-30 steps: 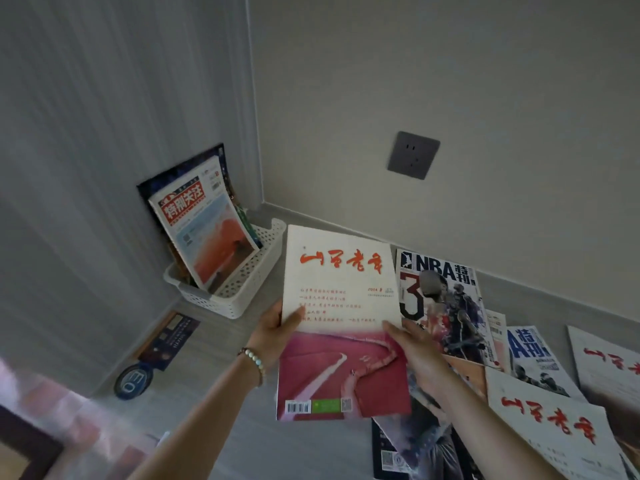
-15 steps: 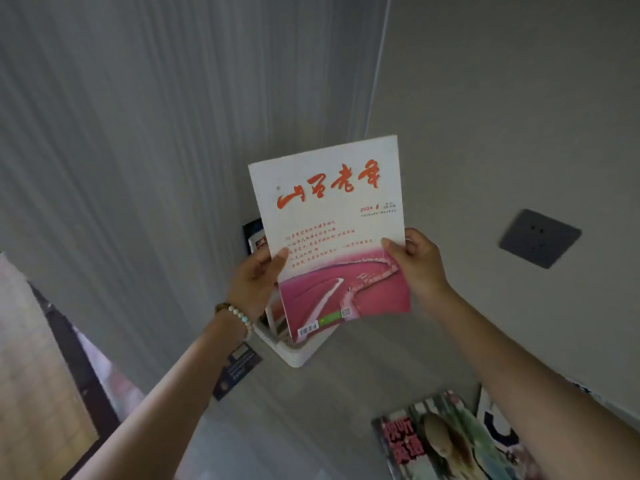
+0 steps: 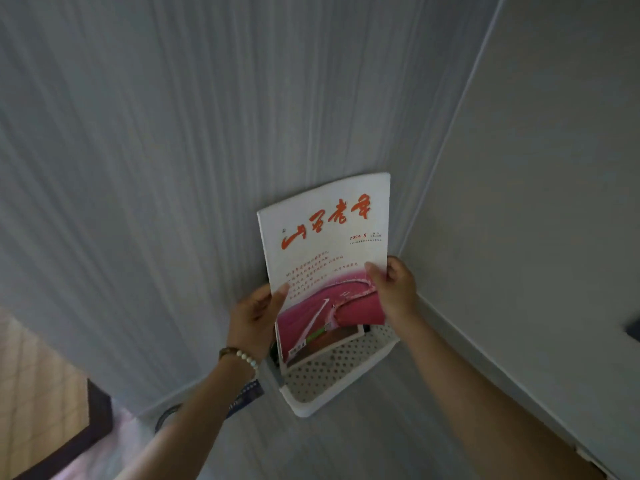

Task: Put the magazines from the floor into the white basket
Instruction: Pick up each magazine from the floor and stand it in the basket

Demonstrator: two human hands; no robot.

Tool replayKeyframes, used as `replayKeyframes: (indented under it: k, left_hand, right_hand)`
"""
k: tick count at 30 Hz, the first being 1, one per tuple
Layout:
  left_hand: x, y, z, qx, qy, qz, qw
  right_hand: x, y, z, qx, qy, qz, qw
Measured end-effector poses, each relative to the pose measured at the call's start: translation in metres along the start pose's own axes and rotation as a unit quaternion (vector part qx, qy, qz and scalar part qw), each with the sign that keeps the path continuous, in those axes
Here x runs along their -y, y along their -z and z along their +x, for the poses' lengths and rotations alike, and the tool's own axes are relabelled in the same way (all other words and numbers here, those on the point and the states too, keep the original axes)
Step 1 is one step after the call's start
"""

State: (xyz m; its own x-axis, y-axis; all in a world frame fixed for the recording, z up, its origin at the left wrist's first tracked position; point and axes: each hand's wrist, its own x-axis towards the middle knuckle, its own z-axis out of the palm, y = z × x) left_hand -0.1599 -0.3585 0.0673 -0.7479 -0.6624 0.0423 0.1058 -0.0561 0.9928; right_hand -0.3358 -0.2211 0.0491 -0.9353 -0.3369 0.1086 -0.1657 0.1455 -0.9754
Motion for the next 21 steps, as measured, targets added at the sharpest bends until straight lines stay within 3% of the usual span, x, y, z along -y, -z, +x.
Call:
replayKeyframes:
  k: [7, 15, 21]
  left_hand:
    - [0.035, 0.006, -0.003, -0.004, 0.013, 0.071, 0.997]
    - [0.040, 0.006, -0.007, -0.020, 0.036, 0.075, 0.996]
    - [0.027, 0.014, -0.018, -0.113, 0.011, 0.102, 0.988]
  right_hand:
    - [-0.045, -0.005, 0.008, 0.029, -0.009, -0.033, 0.999]
    - [-0.051, -0.006, 0.006, 0.033, -0.002, -0.063, 0.997]
    - [-0.033, 0.002, -0.007, 0.013, -0.026, -0.070, 0.997]
